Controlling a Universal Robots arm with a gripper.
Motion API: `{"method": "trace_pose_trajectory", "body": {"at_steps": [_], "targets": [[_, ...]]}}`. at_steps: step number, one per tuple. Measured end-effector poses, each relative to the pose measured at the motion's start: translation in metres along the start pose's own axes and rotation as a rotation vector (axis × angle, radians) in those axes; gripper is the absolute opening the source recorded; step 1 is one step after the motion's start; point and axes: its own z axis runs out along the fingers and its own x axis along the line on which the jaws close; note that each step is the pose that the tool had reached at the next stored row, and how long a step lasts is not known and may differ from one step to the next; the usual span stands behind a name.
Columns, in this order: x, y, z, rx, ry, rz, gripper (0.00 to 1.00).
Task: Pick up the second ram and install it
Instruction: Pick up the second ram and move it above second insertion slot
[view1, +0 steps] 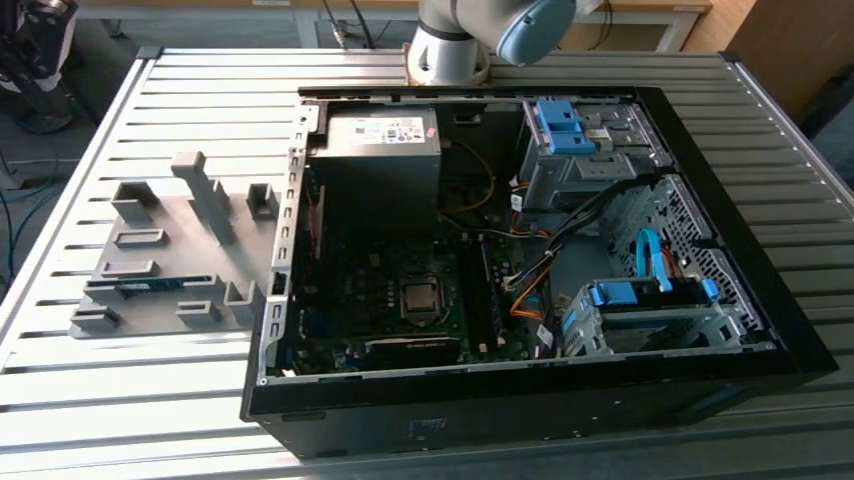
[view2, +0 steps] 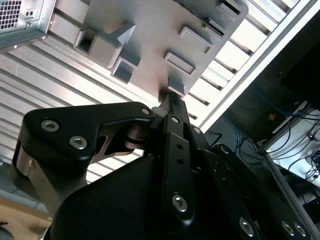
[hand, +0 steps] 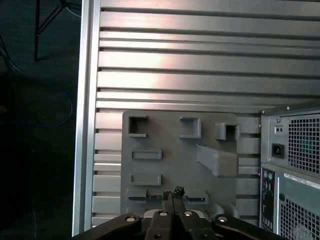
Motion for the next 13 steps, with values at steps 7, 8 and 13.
{"method": "trace_pose_trajectory", "body": {"at_steps": [7,8,13], "targets": [[0.0002,0.0000,-0.0001,-0.0020,0.0040,-0.087,0.11],[0.0002,0.0000,-0.0001,-0.0024,0.0046,-0.099,0.11],[0.0004,0.0000,0.0000,-0.0039,0.0069,-0.157,0.11]]}}
